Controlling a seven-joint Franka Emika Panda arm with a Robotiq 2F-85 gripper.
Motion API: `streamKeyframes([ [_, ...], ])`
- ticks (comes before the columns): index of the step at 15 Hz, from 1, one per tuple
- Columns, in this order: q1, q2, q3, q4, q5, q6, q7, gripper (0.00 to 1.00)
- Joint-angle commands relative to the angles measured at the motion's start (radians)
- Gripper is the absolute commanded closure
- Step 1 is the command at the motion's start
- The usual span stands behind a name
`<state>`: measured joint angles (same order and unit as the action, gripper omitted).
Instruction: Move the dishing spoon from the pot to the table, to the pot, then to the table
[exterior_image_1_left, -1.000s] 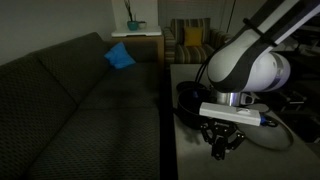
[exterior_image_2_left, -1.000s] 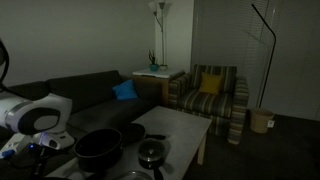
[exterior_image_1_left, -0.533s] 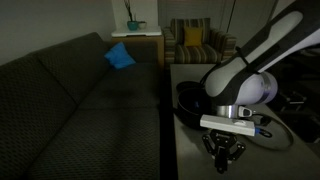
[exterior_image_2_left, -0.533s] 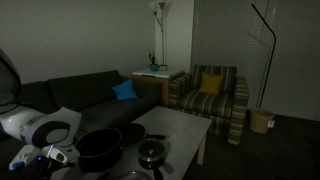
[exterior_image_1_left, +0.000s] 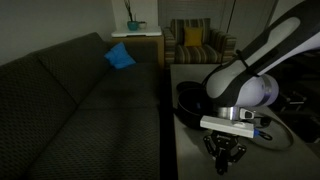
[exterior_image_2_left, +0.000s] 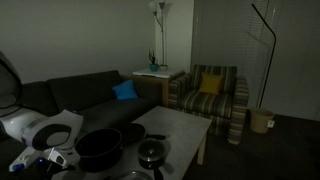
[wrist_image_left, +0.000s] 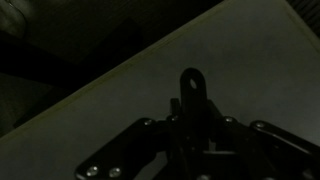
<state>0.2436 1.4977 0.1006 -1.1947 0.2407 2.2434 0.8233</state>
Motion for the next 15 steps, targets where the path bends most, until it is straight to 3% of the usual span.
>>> streamKeyframes([
  [1, 0.001, 0.0, -0.003, 0.003, 0.025, 0.01, 0.01, 0.45],
  [7, -0.004, -0.043, 0.002, -0.029, 0.012, 0.072, 0.017, 0.04],
  [15, -0.004, -0.169, 0.006, -0.126, 0.002, 0.097, -0.009, 0.0],
])
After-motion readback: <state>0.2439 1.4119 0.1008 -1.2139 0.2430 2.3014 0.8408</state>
